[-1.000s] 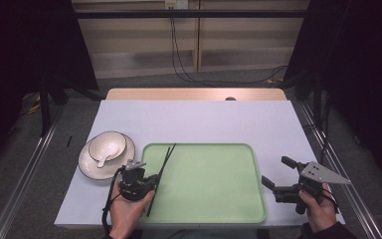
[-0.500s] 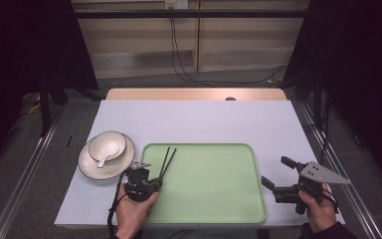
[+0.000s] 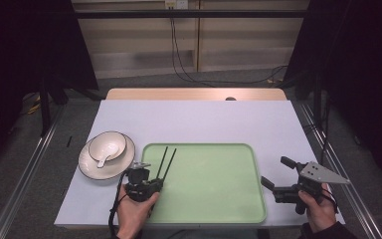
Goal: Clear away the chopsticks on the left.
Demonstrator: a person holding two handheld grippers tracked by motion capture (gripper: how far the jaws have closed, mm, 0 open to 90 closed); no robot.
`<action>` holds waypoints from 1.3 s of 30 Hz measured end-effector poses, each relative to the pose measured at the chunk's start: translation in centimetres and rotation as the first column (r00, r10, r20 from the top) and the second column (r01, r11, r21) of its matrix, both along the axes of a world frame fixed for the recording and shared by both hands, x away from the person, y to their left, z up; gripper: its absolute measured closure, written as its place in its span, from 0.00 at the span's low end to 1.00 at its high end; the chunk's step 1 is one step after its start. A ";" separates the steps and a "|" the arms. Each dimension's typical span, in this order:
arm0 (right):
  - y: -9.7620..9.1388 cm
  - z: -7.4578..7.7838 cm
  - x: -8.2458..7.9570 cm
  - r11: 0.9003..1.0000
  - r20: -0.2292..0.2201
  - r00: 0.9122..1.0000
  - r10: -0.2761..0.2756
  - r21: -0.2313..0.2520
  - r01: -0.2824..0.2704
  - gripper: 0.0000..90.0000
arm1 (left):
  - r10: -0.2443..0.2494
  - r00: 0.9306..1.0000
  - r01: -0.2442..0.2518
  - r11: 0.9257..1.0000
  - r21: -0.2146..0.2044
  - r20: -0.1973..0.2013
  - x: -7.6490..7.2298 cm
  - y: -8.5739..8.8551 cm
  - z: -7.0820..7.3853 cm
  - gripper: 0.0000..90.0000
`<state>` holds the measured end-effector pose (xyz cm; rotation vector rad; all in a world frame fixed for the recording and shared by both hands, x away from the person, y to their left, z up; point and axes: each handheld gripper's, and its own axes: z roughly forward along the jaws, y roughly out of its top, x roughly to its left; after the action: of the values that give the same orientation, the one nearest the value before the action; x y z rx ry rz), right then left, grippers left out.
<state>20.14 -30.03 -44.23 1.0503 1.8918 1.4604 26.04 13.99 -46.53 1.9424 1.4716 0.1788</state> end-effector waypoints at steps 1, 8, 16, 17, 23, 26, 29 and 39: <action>0.0 0.0 0.0 1.000 0.001 1.000 0.001 -0.001 -0.001 0.01 | 0.000 1.000 0.000 1.000 -0.009 -0.002 0.0 0.0 0.0 0.92; 0.0 0.0 0.0 1.000 0.001 1.000 0.001 0.006 -0.001 0.01 | -0.061 0.996 0.065 0.997 -0.052 0.065 0.1 0.6 0.3 0.81; 0.0 0.0 0.0 1.000 0.006 1.000 -0.001 0.004 0.001 0.01 | -0.189 0.932 0.222 0.972 -0.074 0.309 -0.7 2.6 2.3 0.47; 0.0 0.0 0.0 1.000 0.005 1.000 -0.001 0.005 0.001 0.01 | -0.205 0.926 0.236 0.970 -0.062 0.318 -0.7 2.7 2.4 0.41; -0.1 0.0 0.0 1.000 0.005 1.000 -0.001 0.003 0.001 0.01 | -0.263 0.886 0.283 0.959 0.004 0.382 -1.2 5.0 3.8 0.11; 0.0 0.0 0.0 1.000 0.006 1.000 -0.001 0.008 0.001 0.01 | -0.240 0.857 0.266 0.964 0.007 0.457 -2.0 7.1 3.9 0.05; 0.0 0.0 0.0 1.000 0.006 1.000 -0.003 0.002 0.003 0.01 | -0.238 0.854 0.273 0.962 -0.008 0.462 -3.0 8.6 3.6 0.03; -0.1 0.0 0.0 1.000 0.003 1.000 -0.016 0.008 0.016 0.01 | -0.182 0.851 0.199 0.980 0.018 0.493 -5.1 11.8 3.3 0.03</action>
<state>20.10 -30.13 -44.21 1.0643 1.8727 1.4604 20.89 25.79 -43.24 1.8230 0.9329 0.5157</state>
